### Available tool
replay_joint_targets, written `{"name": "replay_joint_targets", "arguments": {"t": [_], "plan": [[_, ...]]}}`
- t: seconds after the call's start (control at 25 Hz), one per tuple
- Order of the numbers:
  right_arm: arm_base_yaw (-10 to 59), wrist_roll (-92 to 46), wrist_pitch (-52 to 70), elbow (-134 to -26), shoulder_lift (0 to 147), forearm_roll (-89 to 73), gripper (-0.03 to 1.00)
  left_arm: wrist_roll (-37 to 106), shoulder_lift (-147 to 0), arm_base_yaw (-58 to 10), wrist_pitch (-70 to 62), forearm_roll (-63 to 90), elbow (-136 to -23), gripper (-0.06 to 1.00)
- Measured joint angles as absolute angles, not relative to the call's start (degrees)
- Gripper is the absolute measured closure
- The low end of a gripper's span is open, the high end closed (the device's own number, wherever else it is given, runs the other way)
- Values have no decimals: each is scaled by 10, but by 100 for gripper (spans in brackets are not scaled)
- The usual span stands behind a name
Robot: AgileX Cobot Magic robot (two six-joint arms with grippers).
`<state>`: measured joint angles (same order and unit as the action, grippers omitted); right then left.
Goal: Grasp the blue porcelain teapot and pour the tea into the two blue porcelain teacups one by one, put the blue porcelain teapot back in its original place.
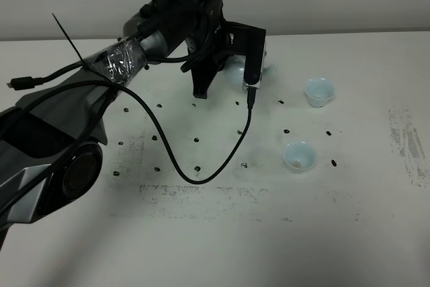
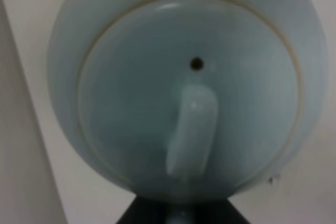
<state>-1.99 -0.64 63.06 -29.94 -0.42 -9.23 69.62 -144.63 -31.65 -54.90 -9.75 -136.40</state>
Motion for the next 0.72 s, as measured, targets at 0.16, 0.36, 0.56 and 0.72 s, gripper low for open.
{"name": "replay_joint_targets", "arguments": {"t": [0.16, 0.36, 0.56, 0.72], "plan": [[-20, -6, 631, -299, -4, -92, 56, 696, -1459, -316, -524, -93, -1364, 86], [-20, -6, 631, -299, -4, -92, 56, 678, -1459, -316, -485, -90, -1365, 86], [-20, -6, 631, -299, -4, -92, 56, 668, -1459, -316, -485, -73, -1365, 86], [-20, -6, 631, -299, -4, -92, 56, 659, -1460, -316, -472, -72, -1365, 86]]}}
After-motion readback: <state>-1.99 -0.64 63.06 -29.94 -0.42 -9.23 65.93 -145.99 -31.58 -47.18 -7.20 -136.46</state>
